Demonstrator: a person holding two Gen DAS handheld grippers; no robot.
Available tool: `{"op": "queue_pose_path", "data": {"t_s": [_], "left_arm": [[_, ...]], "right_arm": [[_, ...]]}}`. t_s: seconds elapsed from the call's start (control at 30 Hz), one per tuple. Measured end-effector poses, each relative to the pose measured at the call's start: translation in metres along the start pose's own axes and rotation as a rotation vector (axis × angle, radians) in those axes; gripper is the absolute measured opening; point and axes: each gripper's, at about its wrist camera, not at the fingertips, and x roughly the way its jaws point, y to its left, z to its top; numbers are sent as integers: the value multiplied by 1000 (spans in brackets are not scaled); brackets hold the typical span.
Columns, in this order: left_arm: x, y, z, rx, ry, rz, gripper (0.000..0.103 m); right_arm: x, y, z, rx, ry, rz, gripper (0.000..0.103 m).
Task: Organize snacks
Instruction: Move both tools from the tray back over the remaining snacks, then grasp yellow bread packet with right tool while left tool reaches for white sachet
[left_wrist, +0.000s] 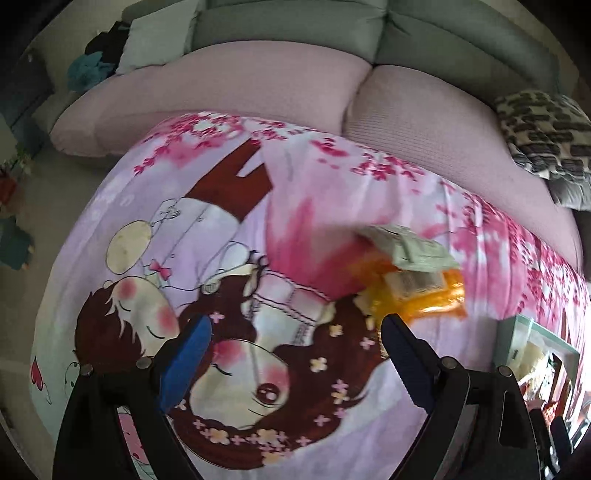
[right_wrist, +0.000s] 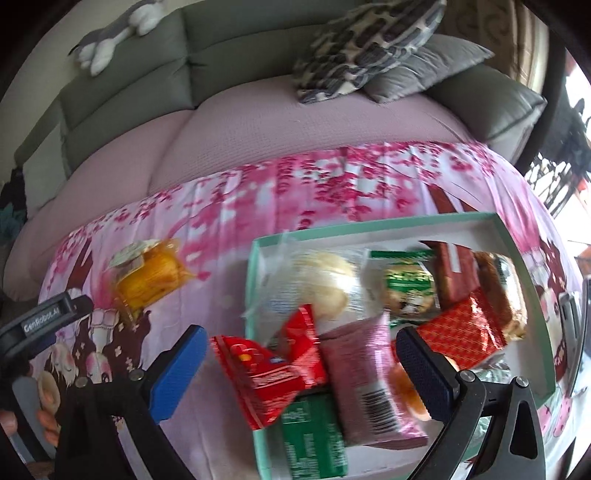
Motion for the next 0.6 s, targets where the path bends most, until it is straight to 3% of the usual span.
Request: {"op": "queue_pose_path", "data": {"t_s": [0.37, 0.6], "left_arm": [[3, 7, 19, 0, -44, -32, 93], [17, 15, 31, -12, -44, -89, 93]], "right_arm": [[8, 31, -1, -59, -32, 82, 103], [15, 58, 11, -115, -53, 118, 103]]}}
